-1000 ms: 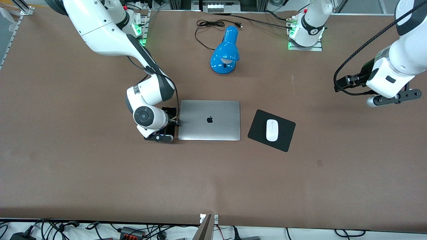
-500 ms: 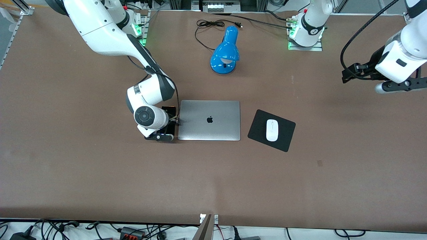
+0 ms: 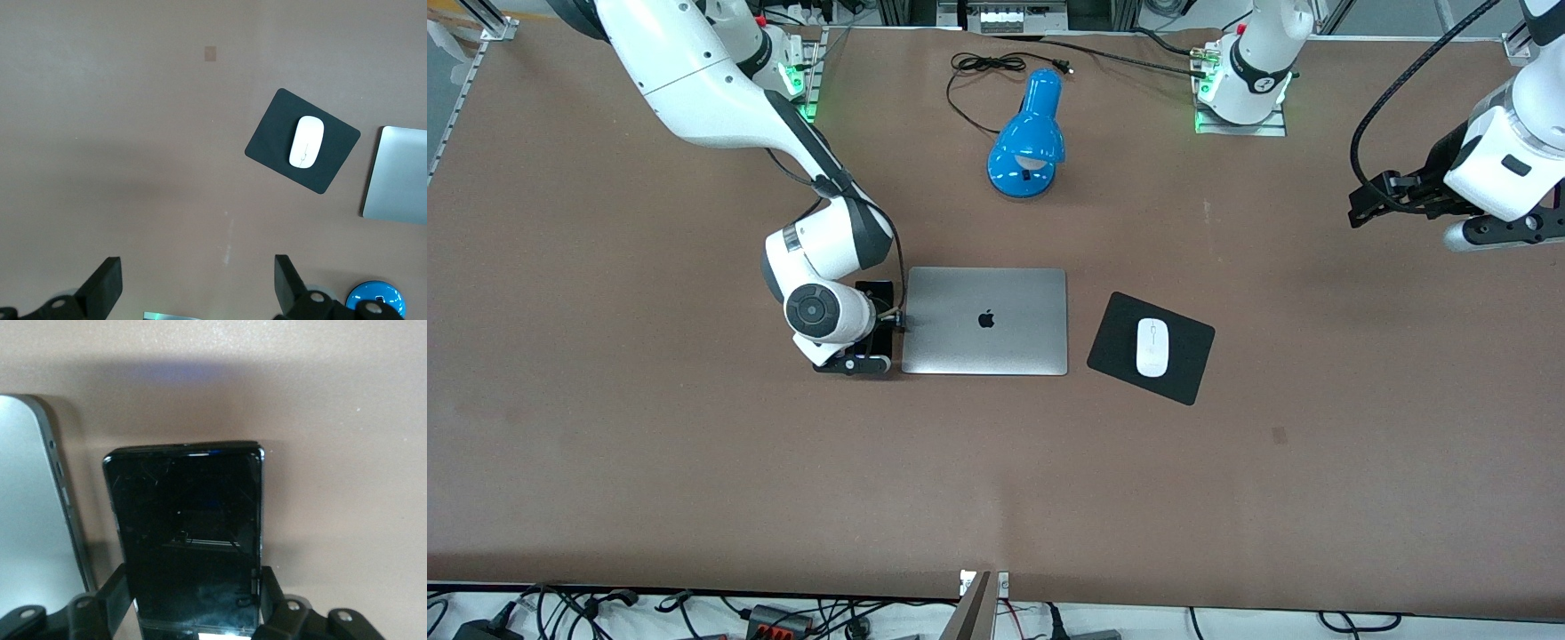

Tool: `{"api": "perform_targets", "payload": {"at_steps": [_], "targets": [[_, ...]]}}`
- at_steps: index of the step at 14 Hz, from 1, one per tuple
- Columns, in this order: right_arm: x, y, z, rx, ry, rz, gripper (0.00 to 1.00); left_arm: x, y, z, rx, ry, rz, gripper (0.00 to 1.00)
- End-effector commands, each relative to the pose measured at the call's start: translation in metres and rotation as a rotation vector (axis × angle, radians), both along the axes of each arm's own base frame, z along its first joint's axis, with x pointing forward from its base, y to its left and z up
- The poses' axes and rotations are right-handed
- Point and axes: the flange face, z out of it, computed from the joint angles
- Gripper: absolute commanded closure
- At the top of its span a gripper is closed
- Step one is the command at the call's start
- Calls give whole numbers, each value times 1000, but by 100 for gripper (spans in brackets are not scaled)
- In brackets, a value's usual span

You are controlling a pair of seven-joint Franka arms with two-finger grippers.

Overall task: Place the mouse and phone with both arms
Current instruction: 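Carry the phone beside the laptop with the right gripper while the left gripper withdraws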

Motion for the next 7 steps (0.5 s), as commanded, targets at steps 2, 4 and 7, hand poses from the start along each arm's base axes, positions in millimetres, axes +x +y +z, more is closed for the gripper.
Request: {"api": "perform_targets", "payload": {"at_steps": [2, 4, 7], "targets": [[13, -5, 76, 1, -32, -52, 0, -4, 4, 9, -4, -8, -2, 0], [27, -25, 135, -1, -59, -66, 0, -4, 1, 9, -2, -10, -8, 0], [56, -80, 235, 21, -134, -107, 0, -3, -3, 13, -7, -20, -14, 0]]}}
